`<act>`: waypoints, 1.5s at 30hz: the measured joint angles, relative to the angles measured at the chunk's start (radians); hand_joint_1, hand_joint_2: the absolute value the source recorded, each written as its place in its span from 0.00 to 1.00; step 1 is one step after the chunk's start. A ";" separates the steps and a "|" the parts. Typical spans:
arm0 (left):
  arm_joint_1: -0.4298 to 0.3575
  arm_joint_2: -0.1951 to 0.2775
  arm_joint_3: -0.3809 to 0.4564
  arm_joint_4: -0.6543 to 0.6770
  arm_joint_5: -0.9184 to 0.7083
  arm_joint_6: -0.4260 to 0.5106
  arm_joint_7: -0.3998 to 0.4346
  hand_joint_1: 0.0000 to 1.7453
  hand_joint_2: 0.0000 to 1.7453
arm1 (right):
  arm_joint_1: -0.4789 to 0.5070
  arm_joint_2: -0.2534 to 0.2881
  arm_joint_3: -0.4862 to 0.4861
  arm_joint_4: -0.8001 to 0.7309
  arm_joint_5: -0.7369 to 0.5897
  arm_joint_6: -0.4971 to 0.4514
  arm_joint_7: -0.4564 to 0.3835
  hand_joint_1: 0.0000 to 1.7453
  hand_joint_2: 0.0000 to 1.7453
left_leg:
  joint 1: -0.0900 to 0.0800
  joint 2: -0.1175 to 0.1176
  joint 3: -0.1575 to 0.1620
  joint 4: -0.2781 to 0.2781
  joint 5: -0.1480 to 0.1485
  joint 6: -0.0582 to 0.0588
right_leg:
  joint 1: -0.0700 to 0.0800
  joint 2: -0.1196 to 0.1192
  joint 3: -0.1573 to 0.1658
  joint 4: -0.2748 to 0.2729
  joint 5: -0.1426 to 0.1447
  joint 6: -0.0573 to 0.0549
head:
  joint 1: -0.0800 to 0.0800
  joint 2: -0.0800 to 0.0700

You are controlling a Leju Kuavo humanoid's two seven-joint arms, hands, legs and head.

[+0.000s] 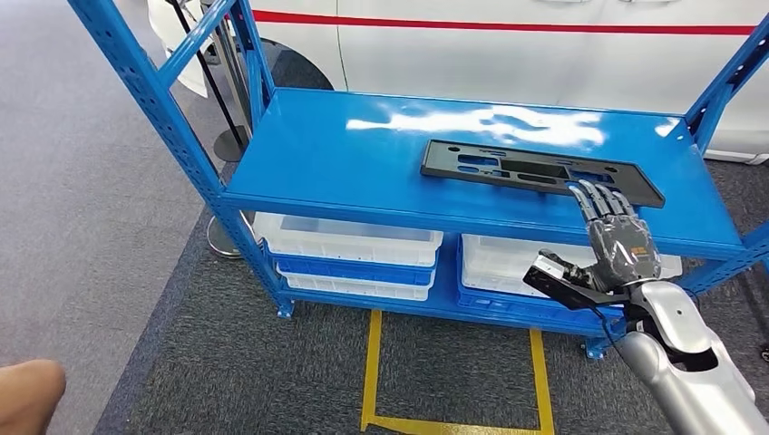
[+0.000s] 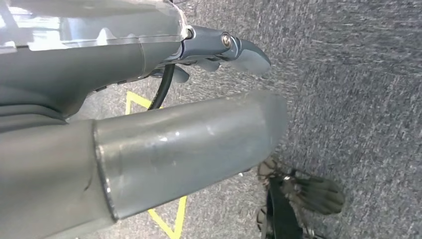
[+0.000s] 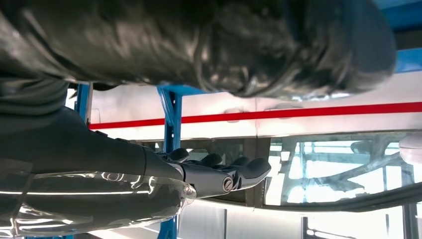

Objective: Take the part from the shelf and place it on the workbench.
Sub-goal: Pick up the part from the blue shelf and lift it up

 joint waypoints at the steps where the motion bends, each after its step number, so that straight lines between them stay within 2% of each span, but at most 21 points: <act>1: 0.001 0.000 0.000 0.000 0.000 0.000 0.000 0.00 0.00 | 0.000 0.001 0.002 0.002 0.002 0.000 0.001 0.00 0.00 | 0.001 0.000 -0.037 0.062 -0.017 -0.002 | 0.000 0.000 0.002 0.000 -0.002 -0.002 | 0.000 0.000; 3: 0.003 0.000 0.000 0.001 -0.002 -0.002 0.000 0.00 0.00 | 0.000 0.002 0.007 0.006 0.005 0.002 0.001 0.00 0.00 | 0.002 0.000 -0.069 0.091 0.007 -0.002 | 0.000 0.003 0.009 0.001 -0.007 -0.003 | 0.000 0.000; 6: 0.003 0.001 0.000 0.001 -0.008 -0.004 0.000 0.00 0.00 | -0.001 0.004 0.010 0.010 0.006 0.003 0.001 0.00 0.00 | 0.000 -0.003 0.002 -0.095 0.123 0.008 | 0.002 0.006 0.026 0.001 -0.020 0.004 | 0.000 0.000; 8: 0.001 0.002 0.000 0.001 -0.009 -0.005 0.000 0.00 0.00 | -0.002 0.005 0.011 0.013 0.007 0.004 0.002 0.00 0.00 | -0.003 -0.007 0.036 -0.173 0.145 0.016 | 0.004 0.008 0.028 0.001 -0.024 0.013 | 0.001 0.000; 11: 0.001 0.003 0.000 0.001 -0.010 -0.005 0.000 0.00 0.00 | -0.004 0.005 0.013 0.016 0.007 0.005 0.002 0.00 0.00 | -0.003 -0.008 0.043 -0.190 0.142 0.028 | 0.005 0.009 0.029 -0.004 -0.025 0.030 | 0.001 0.000; 13: 0.000 0.003 0.000 0.001 -0.012 -0.004 0.000 0.00 0.00 | -0.007 0.005 0.013 0.019 0.007 0.006 0.001 0.00 0.00 | 0.001 -0.006 0.052 -0.204 0.146 0.041 | 0.003 0.007 0.013 0.033 -0.051 0.038 | 0.003 0.000; 16: -0.002 0.003 0.000 0.002 -0.015 -0.004 -0.001 0.00 0.00 | -0.009 0.006 0.016 0.030 0.006 0.013 0.000 0.00 0.00 | 0.000 -0.005 0.057 -0.208 0.144 0.053 | 0.002 0.006 -0.085 0.217 -0.128 0.045 | 0.004 0.000; 18: -0.001 0.003 0.000 0.002 -0.017 -0.004 -0.001 0.00 0.00 | -0.006 0.006 0.021 0.039 0.006 0.017 0.000 0.00 0.00 | -0.002 -0.006 0.059 -0.205 0.139 0.055 | 0.001 0.005 -0.125 0.268 -0.120 0.046 | 0.004 0.000; 19: 0.000 0.003 0.000 0.002 -0.018 -0.004 -0.001 0.00 0.00 | -0.006 0.007 0.022 0.043 0.006 0.017 0.000 0.00 0.00 | -0.002 -0.006 0.060 -0.202 0.135 0.054 | 0.001 0.005 -0.117 0.238 -0.088 0.045 | 0.004 0.000; 21: 0.000 0.003 0.001 0.002 -0.018 -0.004 -0.001 0.00 0.00 | -0.009 0.008 0.023 0.050 0.006 0.018 -0.003 0.00 0.00 | -0.004 -0.007 0.066 -0.194 0.125 0.050 | 0.003 0.003 -0.064 0.110 -0.012 0.038 | 0.004 0.000; 22: -0.001 0.003 0.002 0.002 -0.018 -0.004 0.000 0.00 0.00 | -0.011 0.009 0.023 0.054 0.006 0.017 -0.006 0.00 0.00 | -0.006 -0.007 0.067 -0.190 0.120 0.046 | 0.006 0.002 -0.038 0.053 0.009 0.034 | 0.004 0.000; 25: -0.002 0.003 0.005 0.003 -0.017 -0.005 0.000 0.00 0.00 | -0.014 0.011 0.025 0.063 0.006 0.017 -0.011 0.00 0.00 | -0.009 -0.007 0.069 -0.190 0.114 0.033 | 0.013 0.002 -0.016 0.002 0.011 0.023 | 0.003 0.000; 28: -0.002 0.003 0.006 0.004 -0.016 -0.005 0.000 0.00 0.00 | -0.014 0.012 0.025 0.070 0.006 0.016 -0.012 0.00 0.00 | -0.007 -0.005 0.059 -0.158 0.090 0.015 | 0.004 0.003 -0.003 -0.011 0.012 0.008 | 0.002 0.000; 31: -0.001 0.004 0.006 0.004 -0.016 -0.005 0.000 0.00 0.00 | -0.013 0.014 0.025 0.075 0.006 0.016 -0.012 0.00 0.00 | -0.001 -0.005 -0.034 0.021 0.011 0.001 | 0.001 0.001 0.007 -0.015 0.008 -0.002 | 0.001 0.000; 33: 0.001 0.003 0.006 0.004 -0.016 -0.005 0.000 0.00 0.00 | -0.010 0.015 0.026 0.080 0.006 0.016 -0.012 0.00 0.00 | 0.004 -0.005 -0.083 0.093 0.007 -0.004 | 0.000 0.002 0.013 -0.014 0.001 -0.001 | 0.001 0.000; 34: 0.002 0.004 0.006 0.004 -0.016 -0.006 0.000 0.00 0.00 | -0.009 0.015 0.026 0.083 0.006 0.016 -0.012 0.00 0.00 | 0.007 -0.005 -0.078 0.071 0.036 -0.006 | -0.001 0.003 0.019 -0.014 -0.003 0.001 | 0.001 0.000; 37: 0.002 0.005 0.007 0.004 -0.016 -0.008 0.000 0.00 0.00 | -0.008 0.015 0.026 0.088 0.005 0.016 -0.012 0.00 0.00 | 0.009 -0.006 0.007 -0.123 0.140 -0.003 | -0.003 0.005 0.037 -0.011 -0.019 0.013 | 0.001 0.000; 39: 0.001 0.005 0.007 0.004 -0.016 -0.009 0.000 0.00 0.00 | -0.009 0.015 0.026 0.090 0.005 0.016 -0.012 0.00 0.00 | 0.005 -0.008 0.033 -0.181 0.149 0.006 | 0.001 0.006 0.039 -0.011 -0.024 0.025 | 0.002 0.000; 42: 0.001 0.005 0.007 0.004 -0.016 -0.010 0.000 0.00 0.00 | -0.008 0.015 0.025 0.091 0.004 0.016 -0.012 0.00 0.00 | 0.004 -0.008 0.041 -0.191 0.145 0.026 | 0.000 0.006 0.041 -0.012 -0.032 0.042 | 0.003 0.000; 43: 0.001 0.005 0.007 0.004 -0.016 -0.010 0.000 0.00 0.00 | -0.009 0.015 0.025 0.091 0.004 0.015 -0.012 0.00 0.00 | 0.005 -0.008 0.046 -0.196 0.145 0.034 | -0.002 0.005 0.033 0.008 -0.045 0.046 | 0.004 0.000; 45: -0.001 0.005 0.007 0.004 -0.016 -0.010 0.000 0.00 0.00 | -0.011 0.014 0.023 0.093 0.003 0.015 -0.012 0.00 0.00 | 0.006 -0.007 0.054 -0.202 0.142 0.046 | -0.001 0.003 -0.019 0.110 -0.093 0.051 | 0.006 0.000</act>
